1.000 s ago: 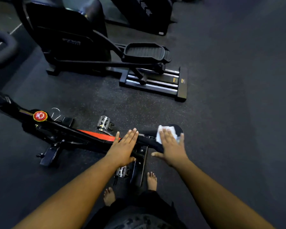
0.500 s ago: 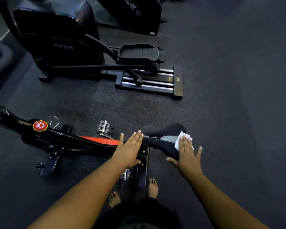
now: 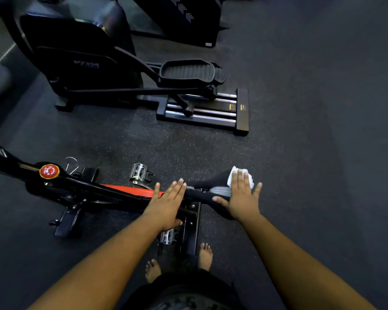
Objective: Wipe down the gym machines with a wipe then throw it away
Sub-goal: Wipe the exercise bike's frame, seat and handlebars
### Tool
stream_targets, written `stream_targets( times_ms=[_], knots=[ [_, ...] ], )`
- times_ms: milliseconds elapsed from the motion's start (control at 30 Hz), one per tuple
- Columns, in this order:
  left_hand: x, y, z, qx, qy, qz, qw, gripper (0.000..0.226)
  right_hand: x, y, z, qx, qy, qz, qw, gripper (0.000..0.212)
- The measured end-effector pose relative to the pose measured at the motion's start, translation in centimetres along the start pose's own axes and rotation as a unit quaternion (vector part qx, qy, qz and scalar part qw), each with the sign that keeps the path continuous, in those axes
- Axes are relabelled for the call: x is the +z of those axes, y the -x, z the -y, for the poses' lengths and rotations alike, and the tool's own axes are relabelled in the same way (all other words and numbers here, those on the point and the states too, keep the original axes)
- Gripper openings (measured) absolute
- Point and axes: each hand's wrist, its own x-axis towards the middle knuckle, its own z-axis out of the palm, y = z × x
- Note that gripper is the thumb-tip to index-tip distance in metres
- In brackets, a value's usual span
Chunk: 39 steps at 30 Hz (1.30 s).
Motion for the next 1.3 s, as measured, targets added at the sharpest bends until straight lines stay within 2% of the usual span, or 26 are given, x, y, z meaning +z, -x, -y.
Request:
stream_targets(
  times_ms=[100,200,267,367,433,500,567,700,767,867,967,1100,1300],
  knots=[
    [0.2,0.0,0.0,-0.002,0.009,-0.002,1.0,0.124,0.5,0.4,2.7,-0.09,0.013,0.02,0.996,0.134],
    [0.1,0.1,0.0,-0.004,0.011,-0.002,1.0,0.123,0.3,-0.2,3.5,-0.185,0.023,0.038,0.982,0.128],
    [-0.2,0.2,0.1,-0.004,0.004,0.002,1.0,0.122,-0.3,-1.0,1.4,-0.168,0.043,0.027,0.985,0.126],
    [-0.2,0.2,-0.1,-0.003,-0.004,0.003,1.0,0.122,-0.5,-1.1,-1.7,-0.031,0.016,0.009,0.999,0.124],
    [-0.1,0.1,-0.2,-0.006,0.002,0.007,1.0,0.123,-0.6,-0.8,-1.2,0.011,-0.011,0.021,1.0,0.128],
    [0.2,0.0,-0.2,-0.008,0.003,0.006,1.0,0.124,-0.7,-0.9,0.7,-0.004,-0.006,0.016,1.0,0.134],
    [0.0,0.0,-0.1,-0.006,0.0,0.013,1.0,0.124,-0.9,-1.4,3.3,-0.058,-0.003,0.035,0.998,0.134],
    [-0.3,-0.2,0.2,-0.001,0.025,0.017,1.0,0.12,-1.5,-1.7,8.2,-0.155,-0.03,0.05,0.986,0.122],
    [-0.3,-0.1,0.6,0.007,0.035,0.0,0.999,0.117,-0.9,-1.1,8.7,-0.195,-0.029,0.028,0.98,0.113],
    [-0.1,0.4,0.8,0.025,-0.006,-0.032,0.999,0.113,1.0,0.7,6.4,-0.252,0.041,-0.002,0.967,0.115],
    [-0.5,-0.2,0.2,0.033,-0.038,-0.023,0.998,0.113,2.6,2.7,1.9,-0.207,0.115,-0.017,0.971,0.119],
    [-1.0,-0.9,-0.4,0.022,-0.035,0.01,0.999,0.114,3.7,6.0,-3.3,-0.103,0.076,0.018,0.992,0.117],
    [-0.9,-1.0,-0.8,0.013,-0.043,0.019,0.999,0.121,5.4,7.9,-1.0,-0.137,0.059,0.049,0.988,0.118]
  ],
)
